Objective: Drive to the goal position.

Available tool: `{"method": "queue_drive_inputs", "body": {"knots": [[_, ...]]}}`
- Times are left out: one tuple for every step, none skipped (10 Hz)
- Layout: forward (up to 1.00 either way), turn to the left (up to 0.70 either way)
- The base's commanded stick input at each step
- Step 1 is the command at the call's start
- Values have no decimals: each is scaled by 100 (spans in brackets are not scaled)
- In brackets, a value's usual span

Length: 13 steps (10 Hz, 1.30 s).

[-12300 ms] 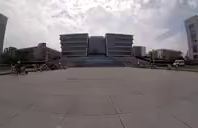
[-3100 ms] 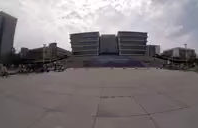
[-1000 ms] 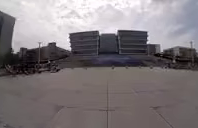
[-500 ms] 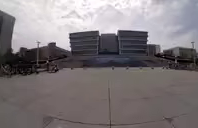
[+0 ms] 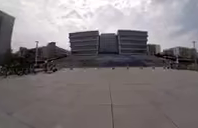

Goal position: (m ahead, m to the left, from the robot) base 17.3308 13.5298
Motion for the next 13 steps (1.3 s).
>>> {"method": "queue_drive_inputs", "body": {"knots": [[67, 0], [67, 0], [67, 0], [67, 0], [67, 0], [67, 0], [67, 0], [67, 0], [67, 0], [67, 0], [67, 0], [67, 0], [67, 0]]}}
